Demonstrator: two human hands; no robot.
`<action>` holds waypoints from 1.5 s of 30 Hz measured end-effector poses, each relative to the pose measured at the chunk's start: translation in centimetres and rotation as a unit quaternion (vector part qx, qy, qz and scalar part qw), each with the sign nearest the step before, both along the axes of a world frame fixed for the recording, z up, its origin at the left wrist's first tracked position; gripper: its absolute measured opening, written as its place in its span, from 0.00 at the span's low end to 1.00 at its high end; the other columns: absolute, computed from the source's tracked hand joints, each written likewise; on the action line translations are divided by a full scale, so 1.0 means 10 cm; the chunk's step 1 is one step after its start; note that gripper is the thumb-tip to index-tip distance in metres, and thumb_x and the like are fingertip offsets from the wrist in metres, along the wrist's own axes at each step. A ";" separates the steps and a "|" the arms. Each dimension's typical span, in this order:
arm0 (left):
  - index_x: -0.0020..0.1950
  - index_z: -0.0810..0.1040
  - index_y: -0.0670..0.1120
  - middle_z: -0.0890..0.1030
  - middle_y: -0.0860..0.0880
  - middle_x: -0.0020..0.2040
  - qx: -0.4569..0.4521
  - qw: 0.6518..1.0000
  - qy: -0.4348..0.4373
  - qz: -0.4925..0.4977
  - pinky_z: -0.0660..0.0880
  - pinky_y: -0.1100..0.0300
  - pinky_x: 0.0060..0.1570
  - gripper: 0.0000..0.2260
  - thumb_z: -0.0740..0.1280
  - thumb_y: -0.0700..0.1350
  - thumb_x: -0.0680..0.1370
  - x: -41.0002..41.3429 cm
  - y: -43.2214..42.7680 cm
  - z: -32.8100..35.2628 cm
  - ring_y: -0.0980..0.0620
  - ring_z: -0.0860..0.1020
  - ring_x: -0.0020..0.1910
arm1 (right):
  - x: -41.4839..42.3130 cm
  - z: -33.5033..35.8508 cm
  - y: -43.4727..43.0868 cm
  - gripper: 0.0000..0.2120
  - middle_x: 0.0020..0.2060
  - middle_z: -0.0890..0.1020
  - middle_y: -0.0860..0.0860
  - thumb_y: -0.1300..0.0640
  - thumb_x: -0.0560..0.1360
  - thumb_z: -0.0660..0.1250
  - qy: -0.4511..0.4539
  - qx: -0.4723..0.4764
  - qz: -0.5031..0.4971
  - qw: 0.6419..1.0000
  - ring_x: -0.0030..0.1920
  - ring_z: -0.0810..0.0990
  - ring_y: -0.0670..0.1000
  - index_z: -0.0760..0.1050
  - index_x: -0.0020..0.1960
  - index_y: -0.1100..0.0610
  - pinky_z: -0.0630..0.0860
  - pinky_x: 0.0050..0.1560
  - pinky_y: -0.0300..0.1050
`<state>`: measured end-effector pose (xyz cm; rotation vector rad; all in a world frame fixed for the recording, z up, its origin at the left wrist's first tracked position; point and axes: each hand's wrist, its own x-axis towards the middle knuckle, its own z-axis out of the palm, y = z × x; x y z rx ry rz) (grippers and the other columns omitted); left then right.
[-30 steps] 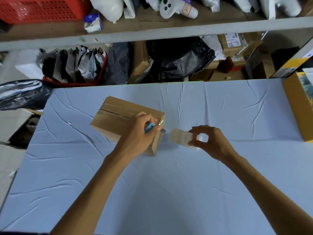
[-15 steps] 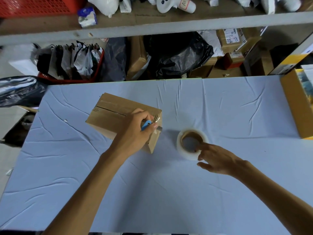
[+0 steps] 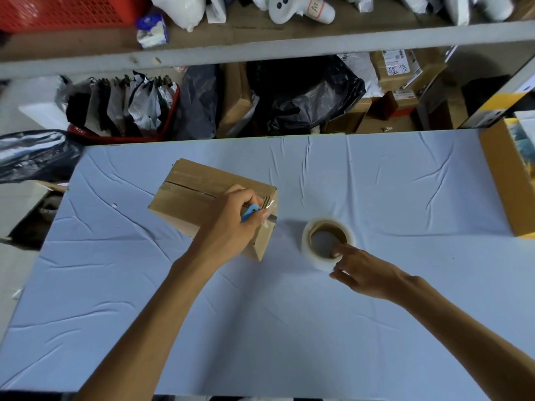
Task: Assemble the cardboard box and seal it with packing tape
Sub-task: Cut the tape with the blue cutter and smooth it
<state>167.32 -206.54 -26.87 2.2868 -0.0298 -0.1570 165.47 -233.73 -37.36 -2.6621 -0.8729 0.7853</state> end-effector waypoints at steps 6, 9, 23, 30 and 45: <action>0.40 0.74 0.44 0.78 0.50 0.50 0.001 1.000 -0.004 0.003 0.69 0.77 0.38 0.07 0.69 0.43 0.76 0.01 0.00 -0.02 0.56 0.76 0.45 | 0.07 0.06 -0.04 0.08 0.48 0.83 0.44 0.52 0.77 0.66 0.152 0.117 -0.213 0.958 0.50 0.79 0.48 0.76 0.52 0.55 0.72 0.50 0.39; 0.38 0.73 0.45 0.78 0.50 0.50 -0.002 1.000 -0.003 0.002 0.69 0.74 0.39 0.09 0.69 0.43 0.76 0.03 0.01 -0.01 0.55 0.76 0.46 | 0.15 0.12 -0.10 0.06 0.45 0.86 0.44 0.52 0.79 0.63 0.225 0.148 -0.268 0.925 0.55 0.78 0.48 0.77 0.49 0.52 0.68 0.60 0.45; 0.38 0.73 0.43 0.80 0.51 0.49 0.005 1.000 0.011 -0.001 0.69 0.73 0.39 0.09 0.68 0.44 0.76 0.06 0.03 0.02 0.55 0.77 0.46 | 0.16 0.16 0.08 0.06 0.60 0.77 0.48 0.57 0.76 0.67 0.052 0.028 -0.099 0.993 0.61 0.74 0.49 0.81 0.51 0.55 0.68 0.57 0.37; 0.40 0.74 0.42 0.82 0.53 0.49 -0.010 1.000 0.024 0.008 0.70 0.71 0.38 0.09 0.67 0.45 0.77 0.01 0.07 0.07 0.55 0.78 0.49 | 0.26 0.23 0.23 0.11 0.55 0.81 0.46 0.57 0.79 0.61 0.064 0.013 -0.043 0.997 0.55 0.79 0.49 0.81 0.55 0.53 0.72 0.54 0.40; 0.34 0.70 0.47 0.82 0.56 0.45 0.001 1.000 0.012 0.011 0.70 0.77 0.38 0.12 0.68 0.44 0.76 0.02 0.07 0.15 0.56 0.79 0.49 | 0.34 0.41 0.40 0.14 0.59 0.74 0.52 0.55 0.81 0.59 0.048 -0.086 0.114 0.989 0.63 0.72 0.52 0.75 0.62 0.57 0.66 0.57 0.39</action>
